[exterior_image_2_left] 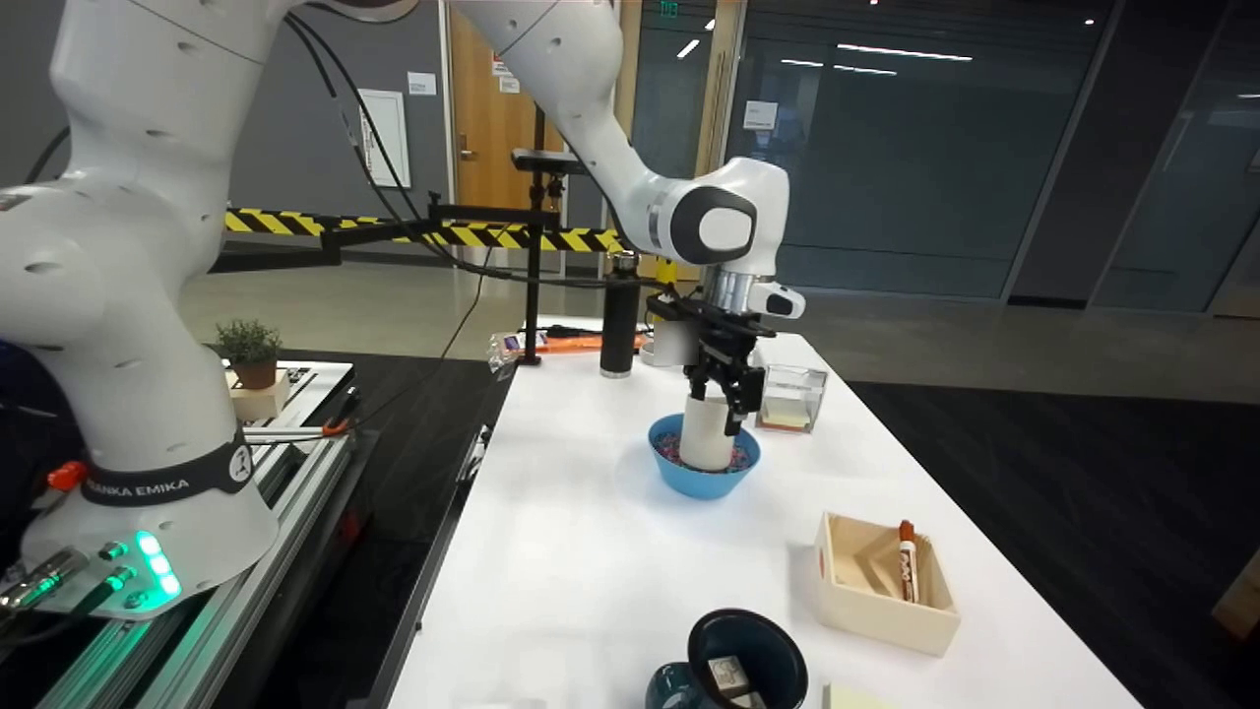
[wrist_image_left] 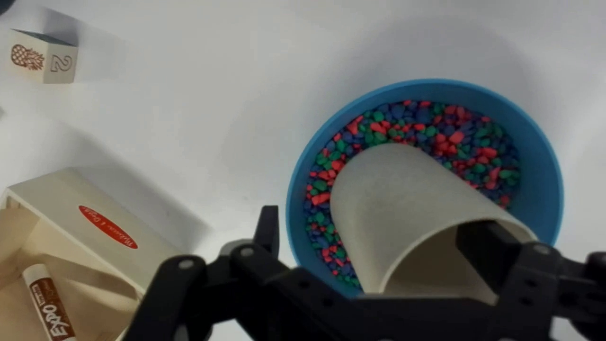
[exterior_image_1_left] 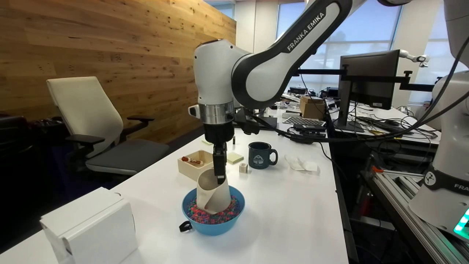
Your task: Take the marker from the white cup and place it in the box, then place the cup on the table.
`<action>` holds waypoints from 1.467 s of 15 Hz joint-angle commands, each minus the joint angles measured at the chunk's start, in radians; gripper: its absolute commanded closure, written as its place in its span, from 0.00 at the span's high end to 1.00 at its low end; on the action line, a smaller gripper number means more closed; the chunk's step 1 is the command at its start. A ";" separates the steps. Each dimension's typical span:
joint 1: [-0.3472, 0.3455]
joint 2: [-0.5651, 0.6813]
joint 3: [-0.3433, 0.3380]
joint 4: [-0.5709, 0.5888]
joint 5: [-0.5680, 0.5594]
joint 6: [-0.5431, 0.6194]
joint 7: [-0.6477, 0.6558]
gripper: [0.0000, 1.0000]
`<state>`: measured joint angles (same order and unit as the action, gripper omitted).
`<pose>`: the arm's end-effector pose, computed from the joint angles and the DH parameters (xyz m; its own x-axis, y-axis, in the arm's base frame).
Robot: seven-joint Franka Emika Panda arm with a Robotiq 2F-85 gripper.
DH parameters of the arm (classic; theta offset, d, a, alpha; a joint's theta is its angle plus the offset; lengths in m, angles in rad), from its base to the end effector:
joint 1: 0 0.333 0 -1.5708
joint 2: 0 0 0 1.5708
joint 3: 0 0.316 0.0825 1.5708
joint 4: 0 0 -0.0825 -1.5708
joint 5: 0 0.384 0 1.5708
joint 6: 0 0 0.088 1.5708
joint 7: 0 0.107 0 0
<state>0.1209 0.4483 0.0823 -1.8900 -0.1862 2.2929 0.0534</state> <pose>0.6168 0.1202 0.2649 0.9638 0.2631 -0.0426 0.2662 -0.9586 0.1007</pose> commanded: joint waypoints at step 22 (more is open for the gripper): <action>-0.030 -0.177 -0.121 -0.012 0.044 -0.168 0.167 0.02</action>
<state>0.0894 0.3218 -0.0046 -1.8847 -0.0788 2.2021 0.1298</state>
